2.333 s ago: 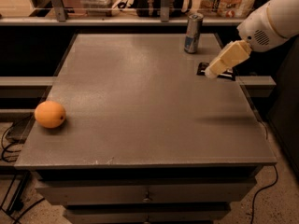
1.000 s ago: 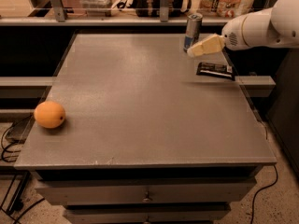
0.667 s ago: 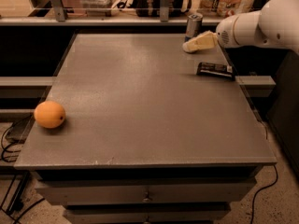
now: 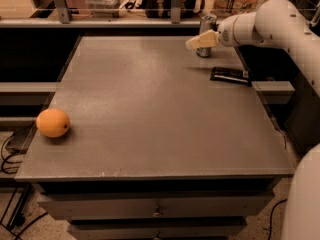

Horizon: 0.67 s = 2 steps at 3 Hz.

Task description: Move redbull can near orange

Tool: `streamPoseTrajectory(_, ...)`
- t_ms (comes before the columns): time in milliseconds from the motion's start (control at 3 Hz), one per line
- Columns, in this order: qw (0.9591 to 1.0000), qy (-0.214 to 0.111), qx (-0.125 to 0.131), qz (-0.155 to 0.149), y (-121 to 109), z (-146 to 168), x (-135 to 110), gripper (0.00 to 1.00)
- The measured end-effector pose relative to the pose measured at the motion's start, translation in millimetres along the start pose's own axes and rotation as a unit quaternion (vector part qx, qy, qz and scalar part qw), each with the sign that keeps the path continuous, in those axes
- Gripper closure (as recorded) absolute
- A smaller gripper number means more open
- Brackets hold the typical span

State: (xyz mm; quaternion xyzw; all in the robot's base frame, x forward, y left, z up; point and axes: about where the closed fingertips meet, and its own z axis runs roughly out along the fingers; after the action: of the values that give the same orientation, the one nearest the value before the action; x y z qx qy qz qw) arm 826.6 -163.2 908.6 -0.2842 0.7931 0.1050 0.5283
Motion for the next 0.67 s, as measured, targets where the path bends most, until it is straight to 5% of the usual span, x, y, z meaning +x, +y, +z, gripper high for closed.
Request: streamPoseTrajectory(667, 0.9996, -0.013, -0.005, 0.023, -16.8, 21.9, -6.1, 0.41)
